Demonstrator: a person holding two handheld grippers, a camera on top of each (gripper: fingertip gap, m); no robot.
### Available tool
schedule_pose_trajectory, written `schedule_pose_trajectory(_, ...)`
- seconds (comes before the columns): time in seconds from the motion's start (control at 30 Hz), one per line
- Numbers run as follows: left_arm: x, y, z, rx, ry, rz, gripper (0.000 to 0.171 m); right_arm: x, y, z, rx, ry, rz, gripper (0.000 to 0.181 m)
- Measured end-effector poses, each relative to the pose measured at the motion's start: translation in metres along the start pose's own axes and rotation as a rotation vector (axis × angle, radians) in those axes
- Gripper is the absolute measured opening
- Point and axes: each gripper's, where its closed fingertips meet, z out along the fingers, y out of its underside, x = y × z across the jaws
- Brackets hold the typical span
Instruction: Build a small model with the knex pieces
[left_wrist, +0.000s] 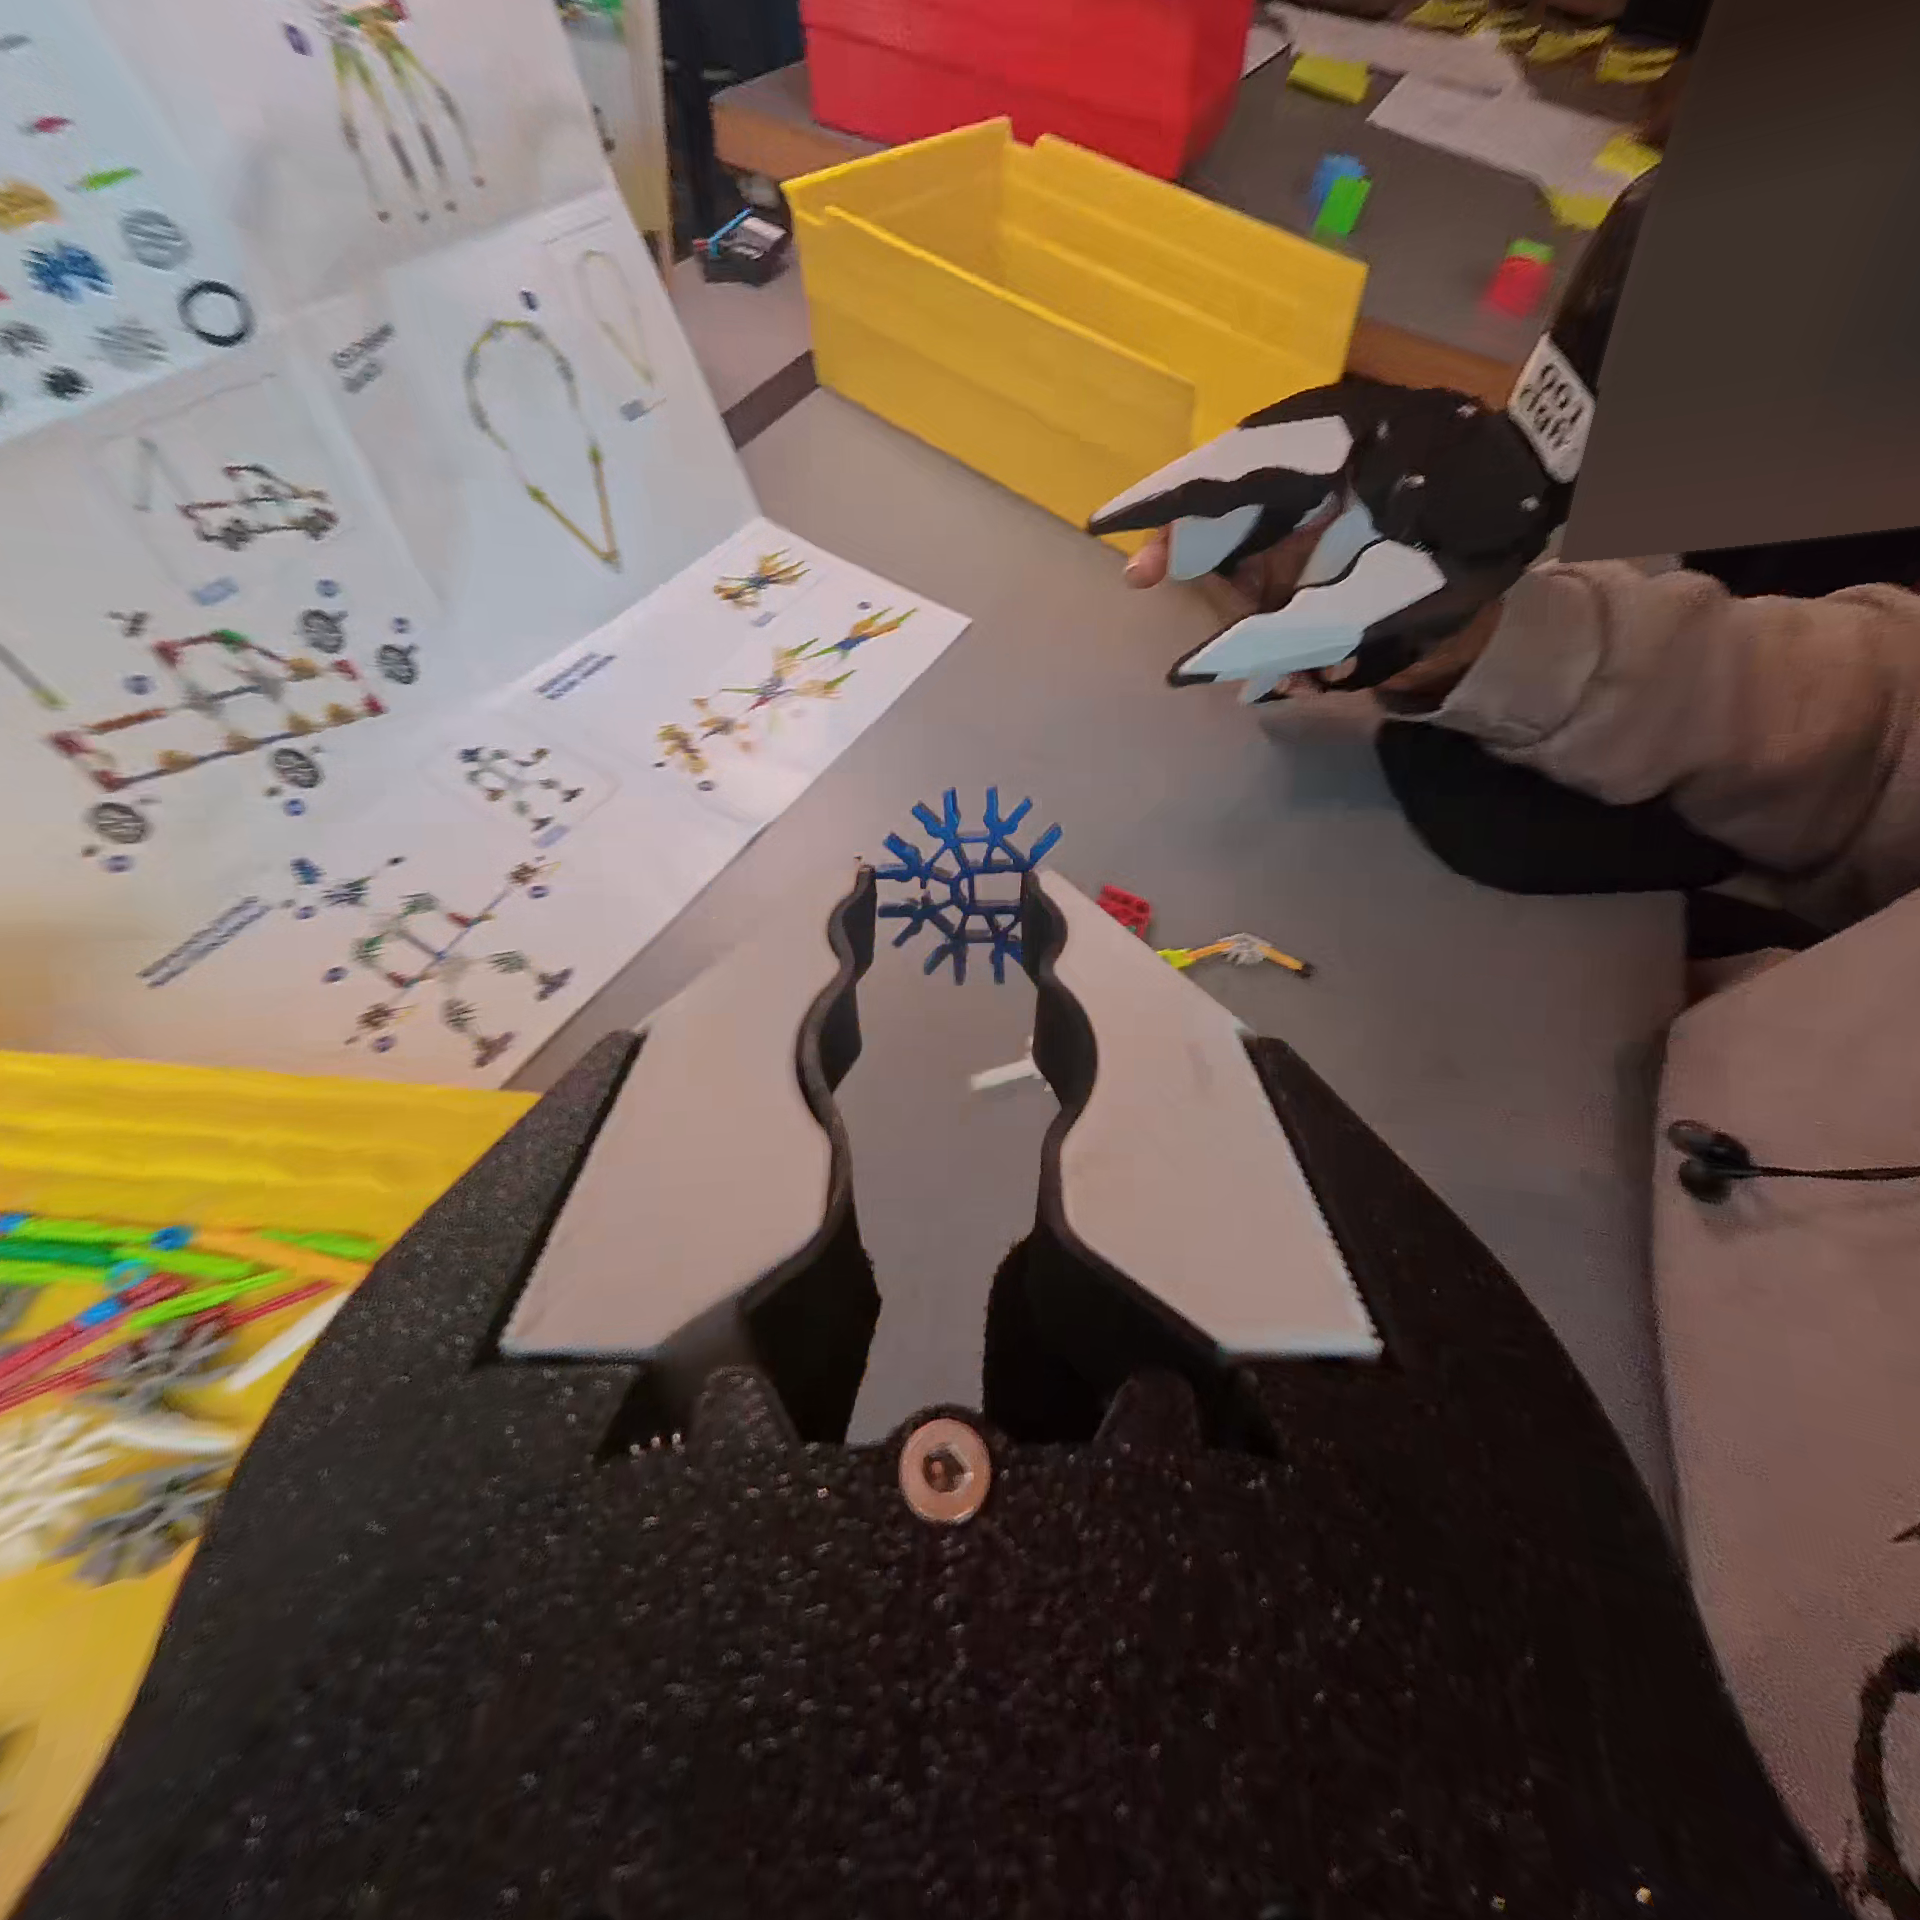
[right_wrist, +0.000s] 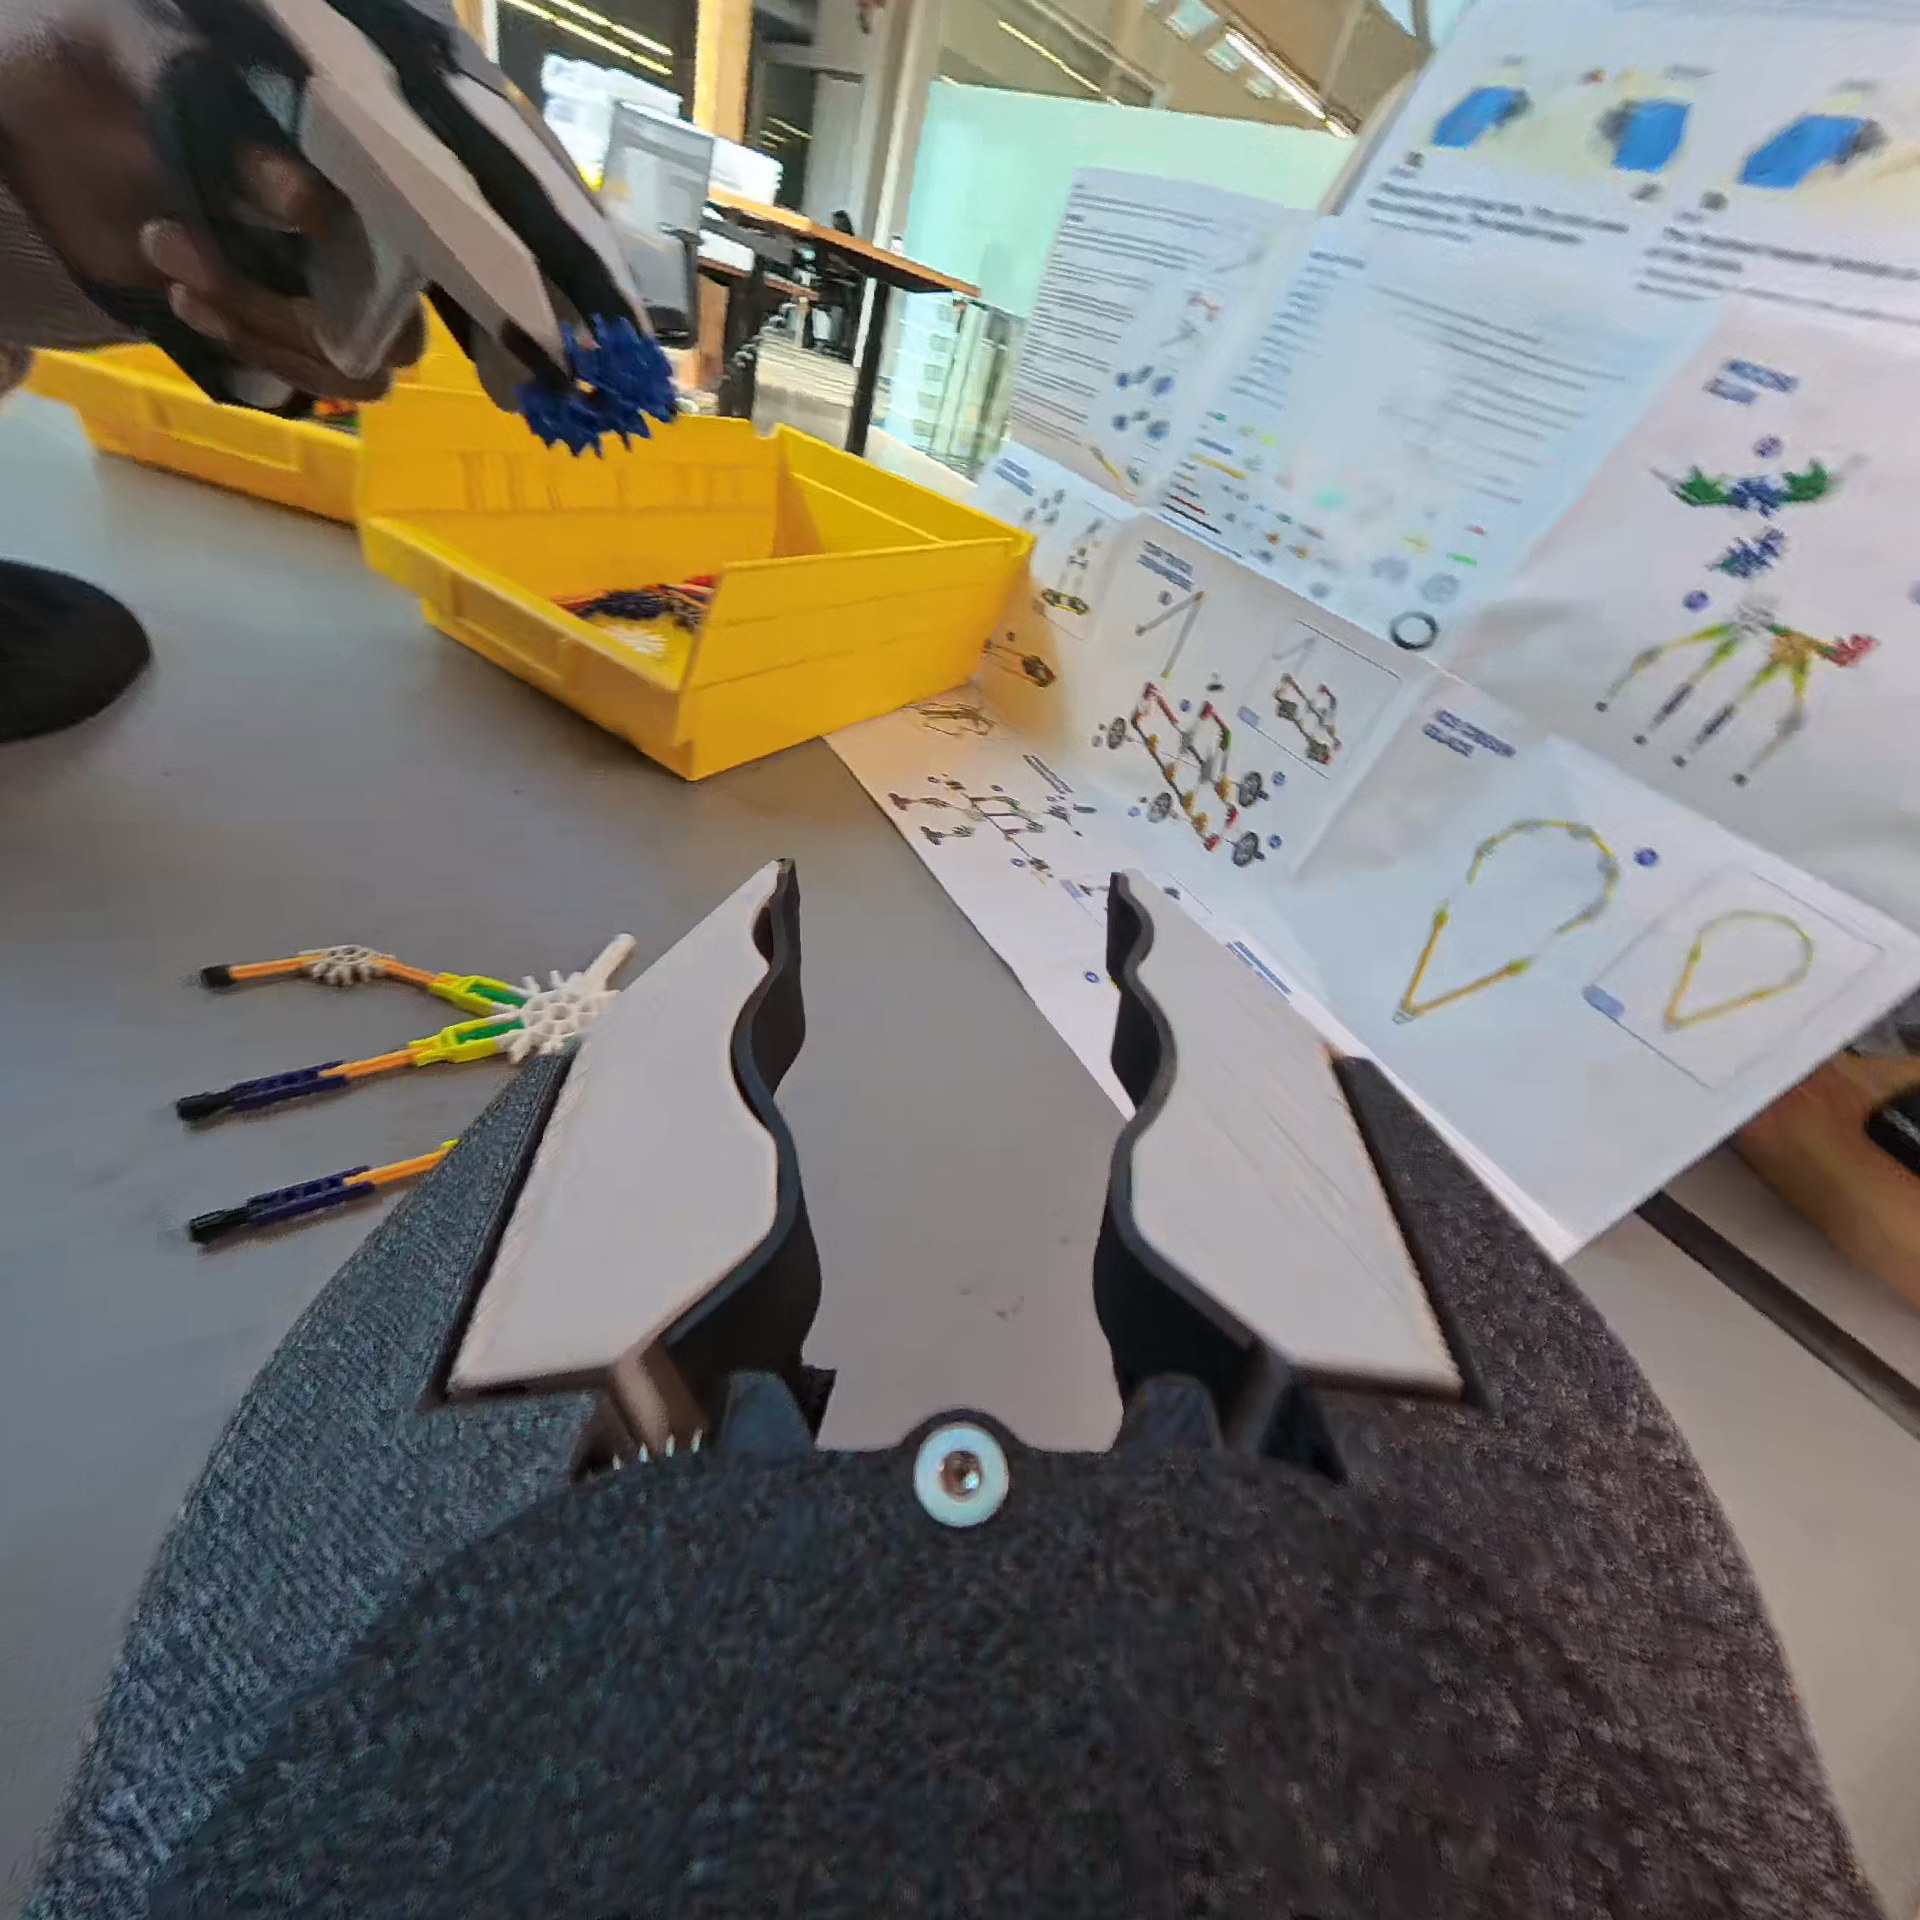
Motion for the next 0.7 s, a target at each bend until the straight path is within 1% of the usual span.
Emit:
schedule_pose_trajectory(0.07,0.032,0.009,0.021,0.059,0.129,-0.08,0.027,-0.032,-0.008,0.006,0.016,-0.095,-0.077,0.058)
schedule_pose_trajectory(0.13,0.052,0.018,0.038,0.077,0.223,-0.147,0.027,-0.061,-0.013,0.011,0.022,-0.168,-0.138,0.058)
schedule_pose_trajectory(0.2,0.062,0.026,0.052,0.071,0.269,-0.196,0.027,-0.081,-0.015,0.015,0.02,-0.205,-0.192,0.058)
schedule_pose_trajectory(0.3,0.068,0.036,0.068,0.042,0.279,-0.224,0.027,-0.097,-0.012,0.022,-0.01,-0.218,-0.269,0.058)
schedule_pose_trajectory(0.37,0.071,0.04,0.077,0.032,0.279,-0.251,0.027,-0.1,-0.005,0.028,-0.049,-0.191,-0.324,0.053)
schedule_pose_trajectory(0.43,0.07,0.044,0.084,0.022,0.262,-0.281,0.027,-0.092,0.001,0.032,-0.087,-0.121,-0.364,0.04)
schedule_pose_trajectory(0.5,0.066,0.047,0.088,0.02,0.243,-0.303,0.027,-0.089,0.006,0.034,-0.116,-0.126,-0.336,0.04)
schedule_pose_trajectory(0.57,0.058,0.048,0.089,0.026,0.205,-0.293,0.026,-0.084,0.012,0.037,-0.146,-0.128,-0.298,0.04)
schedule_pose_trajectory(0.6,0.05,0.048,0.087,0.026,0.163,-0.257,0.026,-0.077,0.016,0.039,-0.162,-0.111,-0.293,0.04)
schedule_pose_trajectory(0.63,0.041,0.052,0.084,0.008,0.113,-0.197,0.032,-0.067,0.019,0.042,-0.18,-0.088,-0.278,0.04)
schedule_pose_trajectory(0.7,0.02,0.068,0.079,-0.078,-0.001,-0.058,0.04,-0.047,0.034,0.053,-0.269,-0.088,-0.198,0.04)
